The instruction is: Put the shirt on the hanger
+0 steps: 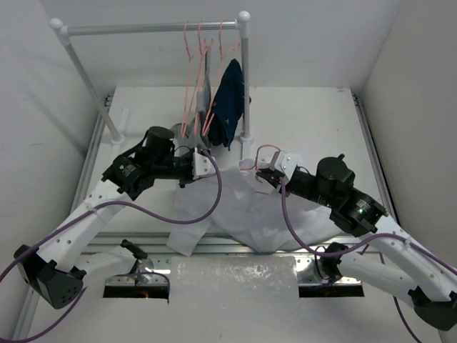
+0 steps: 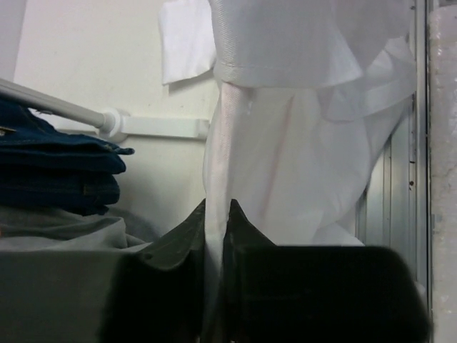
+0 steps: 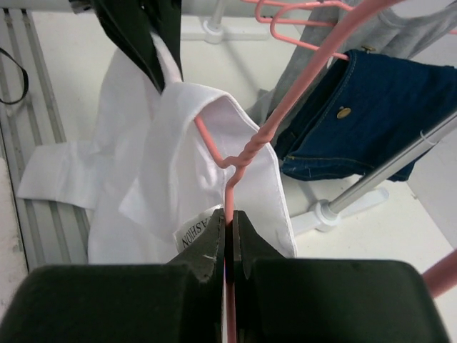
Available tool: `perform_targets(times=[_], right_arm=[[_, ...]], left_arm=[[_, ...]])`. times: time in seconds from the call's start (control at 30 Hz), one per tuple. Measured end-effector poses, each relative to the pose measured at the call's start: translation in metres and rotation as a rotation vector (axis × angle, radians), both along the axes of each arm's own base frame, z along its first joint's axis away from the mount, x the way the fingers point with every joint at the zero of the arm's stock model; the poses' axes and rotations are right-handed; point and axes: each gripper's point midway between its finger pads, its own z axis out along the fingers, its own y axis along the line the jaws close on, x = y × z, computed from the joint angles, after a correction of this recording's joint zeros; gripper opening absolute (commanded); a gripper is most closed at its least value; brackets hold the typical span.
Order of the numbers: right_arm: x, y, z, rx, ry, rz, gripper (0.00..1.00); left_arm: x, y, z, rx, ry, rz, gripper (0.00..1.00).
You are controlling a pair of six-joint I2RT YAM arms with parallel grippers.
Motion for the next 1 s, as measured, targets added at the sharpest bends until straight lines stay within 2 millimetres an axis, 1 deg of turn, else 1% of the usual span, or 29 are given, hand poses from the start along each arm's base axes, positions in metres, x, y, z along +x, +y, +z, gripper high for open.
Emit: perform_targets(times=[0.07, 0.17, 0.27, 0.3, 0.33, 0.37, 0.43, 0.47, 0.5, 0.63, 0.67, 0.7, 0.73, 0.8, 0.87, 0.9, 0.93, 1.0], right_arm=[[0.000, -0.001, -0.002, -0.008, 0.004, -0.001, 0.00], [0.000, -0.002, -0.004, -0.018, 0.003, -0.003, 0.00], [0.001, -0.003, -0.005, -0.025, -0.001, -0.007, 0.00], [0.001, -0.003, -0.005, -0.029, -0.001, -0.006, 0.00], [0.000, -0.003, -0.007, -0.035, 0.002, -0.003, 0.00], [0.000, -0.002, -0.009, -0.042, 0.006, 0.001, 0.00], [0.000, 0.000, -0.015, -0.060, 0.022, 0.013, 0.00], [0.001, 0.002, -0.018, -0.069, 0.030, 0.017, 0.00], [0.002, 0.004, -0.022, -0.078, 0.041, 0.022, 0.00], [0.003, 0.012, -0.034, -0.101, 0.074, 0.049, 0.00], [0.002, 0.014, -0.035, -0.100, 0.079, 0.060, 0.00], [0.002, 0.015, -0.036, -0.100, 0.083, 0.067, 0.00], [0.001, 0.017, -0.036, -0.099, 0.086, 0.074, 0.00], [0.001, 0.021, -0.038, -0.095, 0.094, 0.091, 0.00], [0.001, 0.025, -0.038, -0.090, 0.101, 0.106, 0.00], [0.001, 0.027, -0.039, -0.088, 0.106, 0.113, 0.00], [0.001, 0.029, -0.040, -0.087, 0.110, 0.117, 0.00], [0.001, 0.033, -0.040, -0.081, 0.113, 0.134, 0.00]], left_arm=[[-0.003, 0.002, -0.003, 0.012, 0.009, -0.012, 0.16], [0.000, 0.009, -0.003, 0.029, 0.000, -0.003, 0.18], [0.003, 0.015, -0.005, 0.047, -0.012, -0.001, 0.34], [0.003, 0.017, -0.006, 0.053, -0.011, 0.003, 0.59], [0.003, 0.018, -0.007, 0.058, -0.013, 0.001, 0.95], [0.003, 0.019, -0.007, 0.060, -0.011, 0.000, 1.00], [-0.002, 0.017, -0.003, 0.044, 0.013, -0.010, 1.00], [-0.004, 0.016, 0.003, 0.033, 0.018, -0.021, 1.00], [-0.007, 0.013, 0.013, 0.014, 0.019, -0.036, 1.00], [-0.015, 0.000, 0.077, -0.107, -0.063, -0.103, 1.00], [-0.020, -0.005, 0.090, -0.137, -0.078, -0.129, 1.00], [-0.023, -0.008, 0.095, -0.154, -0.080, -0.143, 1.00], [-0.026, -0.012, 0.095, -0.164, -0.072, -0.155, 1.00], [-0.034, -0.024, 0.084, -0.160, -0.035, -0.183, 1.00], [-0.045, -0.036, 0.065, -0.148, 0.023, -0.217, 1.00], [-0.048, -0.042, 0.052, -0.133, 0.063, -0.229, 1.00], [-0.048, -0.045, 0.038, -0.115, 0.109, -0.223, 1.00], [-0.040, -0.046, 0.019, -0.084, 0.154, -0.181, 1.00]])
